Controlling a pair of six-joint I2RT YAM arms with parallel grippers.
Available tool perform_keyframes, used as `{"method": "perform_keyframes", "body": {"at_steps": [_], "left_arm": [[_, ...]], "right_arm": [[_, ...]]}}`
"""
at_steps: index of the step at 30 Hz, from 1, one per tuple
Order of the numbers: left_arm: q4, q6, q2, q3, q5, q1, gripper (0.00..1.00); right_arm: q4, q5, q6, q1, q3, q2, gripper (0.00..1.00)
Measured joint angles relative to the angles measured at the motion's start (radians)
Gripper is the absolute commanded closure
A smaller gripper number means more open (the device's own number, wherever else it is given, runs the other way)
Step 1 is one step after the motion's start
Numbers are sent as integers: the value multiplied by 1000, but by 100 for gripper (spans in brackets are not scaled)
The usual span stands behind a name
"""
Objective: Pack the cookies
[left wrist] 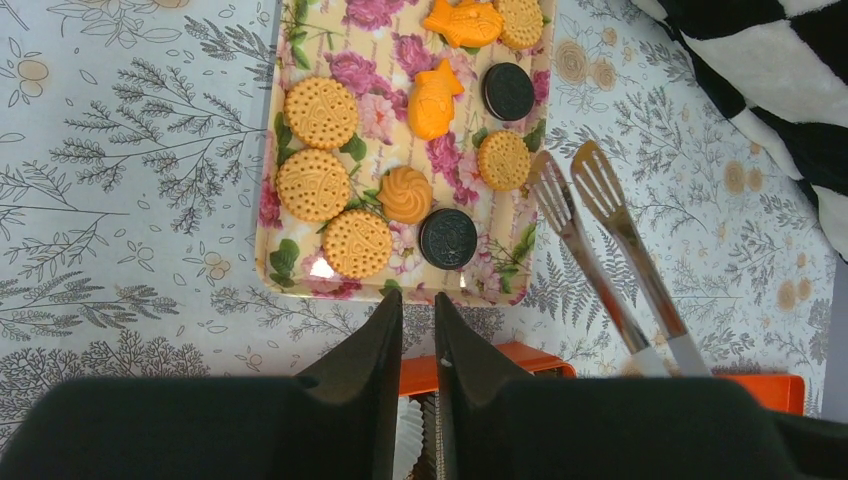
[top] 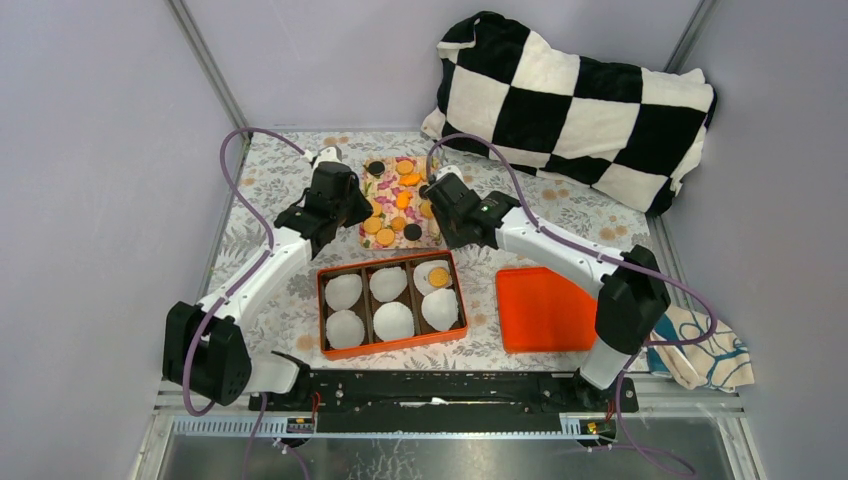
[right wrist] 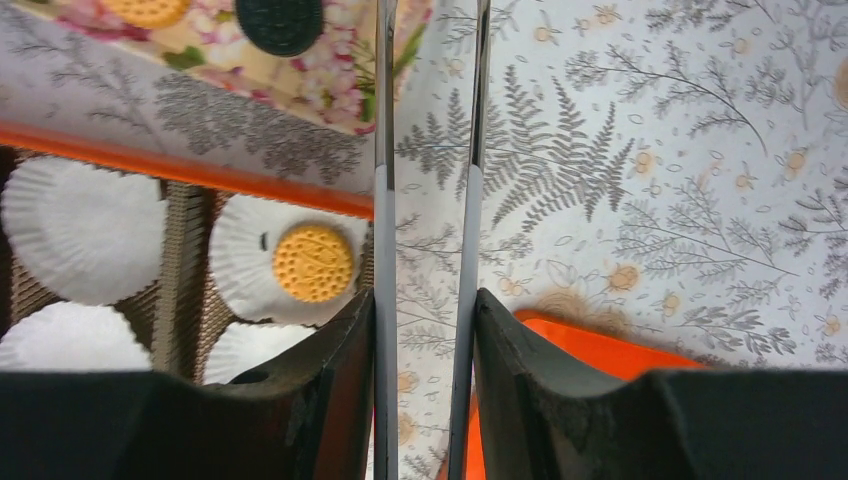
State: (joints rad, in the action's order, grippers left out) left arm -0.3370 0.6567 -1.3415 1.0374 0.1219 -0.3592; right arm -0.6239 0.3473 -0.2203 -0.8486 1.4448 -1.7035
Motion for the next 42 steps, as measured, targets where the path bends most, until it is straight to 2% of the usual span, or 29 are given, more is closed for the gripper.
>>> {"method": "perform_keyframes", "body": {"at_steps": [4,16,29,42], "left_arm": [[0,0,-2,0,-1,0,78],[0,0,-5,0,-2,0,78],[0,0,-5,0,-2,0,78],[0,1,-5,0,-2,0,78]], "right_arm": [[3,-2,8,36,-12,0,65],[17,-54,18,37,-5,-30,63],[32,-74,18,39,13,-114,51],[32,-142,2,49,18,-116,52]]}}
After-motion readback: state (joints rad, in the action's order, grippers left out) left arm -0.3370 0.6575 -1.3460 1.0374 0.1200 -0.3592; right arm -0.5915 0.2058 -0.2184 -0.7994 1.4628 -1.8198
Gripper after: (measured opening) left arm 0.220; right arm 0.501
